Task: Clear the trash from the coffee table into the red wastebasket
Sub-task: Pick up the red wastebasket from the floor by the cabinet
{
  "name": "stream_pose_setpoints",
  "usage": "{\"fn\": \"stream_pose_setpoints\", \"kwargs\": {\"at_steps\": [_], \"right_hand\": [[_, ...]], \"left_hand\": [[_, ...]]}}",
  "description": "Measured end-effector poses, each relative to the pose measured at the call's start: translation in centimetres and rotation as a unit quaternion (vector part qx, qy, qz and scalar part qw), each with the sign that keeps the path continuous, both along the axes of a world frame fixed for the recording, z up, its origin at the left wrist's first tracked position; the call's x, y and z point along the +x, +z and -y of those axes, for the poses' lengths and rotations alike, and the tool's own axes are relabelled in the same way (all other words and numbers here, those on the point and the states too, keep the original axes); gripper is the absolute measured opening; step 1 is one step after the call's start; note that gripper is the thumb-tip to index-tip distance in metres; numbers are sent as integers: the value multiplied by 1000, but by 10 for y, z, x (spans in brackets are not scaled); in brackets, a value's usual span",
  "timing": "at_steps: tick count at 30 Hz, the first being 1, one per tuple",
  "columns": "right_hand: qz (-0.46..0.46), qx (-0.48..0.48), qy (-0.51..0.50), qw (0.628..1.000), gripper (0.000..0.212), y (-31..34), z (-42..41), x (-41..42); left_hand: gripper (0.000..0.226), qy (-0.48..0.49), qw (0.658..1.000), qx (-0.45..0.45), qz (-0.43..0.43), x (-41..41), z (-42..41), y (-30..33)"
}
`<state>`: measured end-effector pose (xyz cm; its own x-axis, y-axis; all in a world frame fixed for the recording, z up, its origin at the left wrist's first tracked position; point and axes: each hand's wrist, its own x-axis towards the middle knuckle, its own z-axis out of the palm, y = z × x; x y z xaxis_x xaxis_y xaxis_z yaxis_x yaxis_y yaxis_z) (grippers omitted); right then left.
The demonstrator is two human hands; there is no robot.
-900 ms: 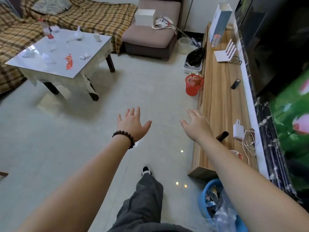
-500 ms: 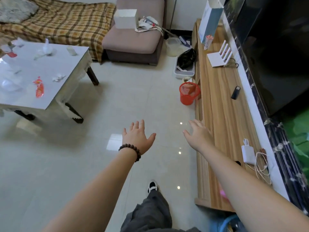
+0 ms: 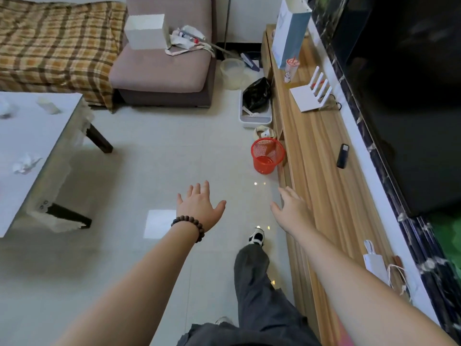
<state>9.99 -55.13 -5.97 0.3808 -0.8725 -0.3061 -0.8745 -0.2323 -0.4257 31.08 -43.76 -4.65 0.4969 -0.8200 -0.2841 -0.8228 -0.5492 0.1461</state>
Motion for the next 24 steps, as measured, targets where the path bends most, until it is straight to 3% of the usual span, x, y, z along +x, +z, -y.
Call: {"fn": "stream_pose_setpoints", "kwargs": {"at_steps": [13, 24], "right_hand": [[-22, 29, 6, 999, 58, -23, 256, 91], [-40, 58, -38, 997, 56, -52, 373, 147]], "left_hand": [[77, -17, 999, 45, -15, 90, 267, -20], [79, -58, 993, 92, -45, 155, 399, -52]]}}
